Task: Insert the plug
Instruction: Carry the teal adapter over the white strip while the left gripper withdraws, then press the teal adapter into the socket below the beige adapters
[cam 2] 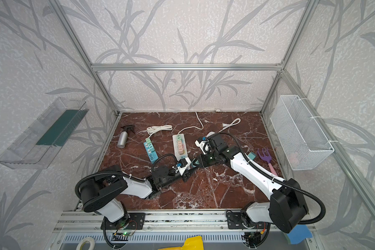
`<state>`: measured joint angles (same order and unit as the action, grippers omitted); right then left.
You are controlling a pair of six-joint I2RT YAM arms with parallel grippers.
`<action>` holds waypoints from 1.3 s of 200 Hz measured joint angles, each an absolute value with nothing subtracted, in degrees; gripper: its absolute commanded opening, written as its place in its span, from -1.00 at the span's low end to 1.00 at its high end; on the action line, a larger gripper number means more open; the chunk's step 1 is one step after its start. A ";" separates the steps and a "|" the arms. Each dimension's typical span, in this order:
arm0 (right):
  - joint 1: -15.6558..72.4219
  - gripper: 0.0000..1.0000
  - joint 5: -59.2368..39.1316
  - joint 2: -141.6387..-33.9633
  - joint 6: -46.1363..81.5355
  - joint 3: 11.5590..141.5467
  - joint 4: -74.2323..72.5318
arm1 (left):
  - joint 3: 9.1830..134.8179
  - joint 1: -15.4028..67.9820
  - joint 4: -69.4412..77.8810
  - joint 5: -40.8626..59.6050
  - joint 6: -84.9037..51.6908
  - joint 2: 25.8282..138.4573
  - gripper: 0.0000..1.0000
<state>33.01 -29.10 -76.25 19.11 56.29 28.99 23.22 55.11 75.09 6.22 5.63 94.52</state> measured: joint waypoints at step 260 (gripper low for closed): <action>48.66 -1.00 11.03 -107.83 31.75 79.40 25.71 | 20.18 40.82 -8.60 -37.28 -41.58 40.93 0.98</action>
<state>48.66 11.03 -107.83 31.75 79.40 25.71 20.18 40.82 -8.60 -37.28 -41.58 40.93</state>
